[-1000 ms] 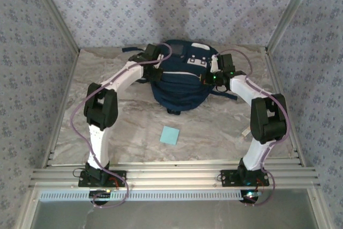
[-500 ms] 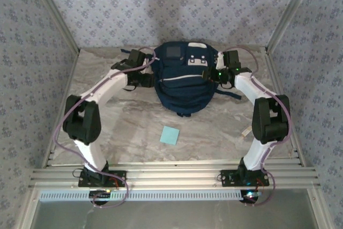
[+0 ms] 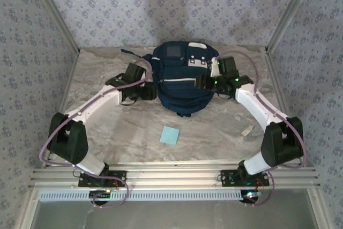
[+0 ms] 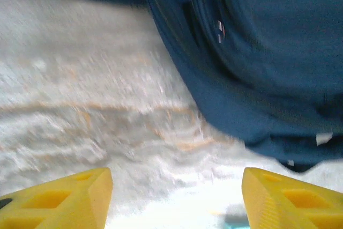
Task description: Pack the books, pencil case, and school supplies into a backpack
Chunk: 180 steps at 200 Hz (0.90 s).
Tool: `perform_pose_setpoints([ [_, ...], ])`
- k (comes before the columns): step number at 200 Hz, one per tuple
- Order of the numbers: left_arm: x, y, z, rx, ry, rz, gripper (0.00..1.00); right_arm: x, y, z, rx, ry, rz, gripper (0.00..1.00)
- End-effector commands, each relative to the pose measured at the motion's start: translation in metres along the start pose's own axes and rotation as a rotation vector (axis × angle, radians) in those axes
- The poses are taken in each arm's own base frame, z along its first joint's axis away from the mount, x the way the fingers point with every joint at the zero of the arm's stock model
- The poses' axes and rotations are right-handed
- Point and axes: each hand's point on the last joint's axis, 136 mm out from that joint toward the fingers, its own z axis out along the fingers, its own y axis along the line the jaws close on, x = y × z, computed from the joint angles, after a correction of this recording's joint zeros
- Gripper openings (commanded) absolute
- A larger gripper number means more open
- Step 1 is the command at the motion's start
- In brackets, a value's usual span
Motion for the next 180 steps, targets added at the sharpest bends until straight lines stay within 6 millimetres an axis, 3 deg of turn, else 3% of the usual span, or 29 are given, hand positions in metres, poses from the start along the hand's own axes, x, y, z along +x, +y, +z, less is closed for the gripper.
perform_pose_setpoints([
  [1,0.031,-0.016,-0.001,0.079,0.063,-0.04,0.65,0.06,0.008,0.007,0.018,0.152,0.049,0.51],
  [16,0.057,-0.019,0.003,0.091,0.119,-0.047,0.67,0.092,0.022,0.013,-0.004,0.214,0.056,0.52],
  [37,0.091,-0.022,0.008,0.114,0.186,-0.059,0.78,0.138,0.045,0.021,-0.041,0.305,0.065,0.52],
  [79,0.133,-0.03,0.015,0.172,0.265,-0.086,0.73,0.196,0.064,0.03,-0.037,0.396,0.092,0.52],
  [109,0.151,-0.034,0.019,0.215,0.303,-0.106,0.64,0.214,0.065,0.038,-0.03,0.412,0.114,0.51],
  [128,0.158,-0.038,0.023,0.253,0.315,-0.13,0.41,0.22,0.069,0.045,-0.047,0.411,0.121,0.5],
  [143,0.161,-0.042,0.027,0.268,0.323,-0.141,0.3,0.227,0.07,0.051,-0.04,0.436,0.123,0.49],
  [180,0.168,-0.057,0.034,0.287,0.344,-0.114,0.26,0.242,0.069,0.061,-0.015,0.462,0.141,0.46],
])
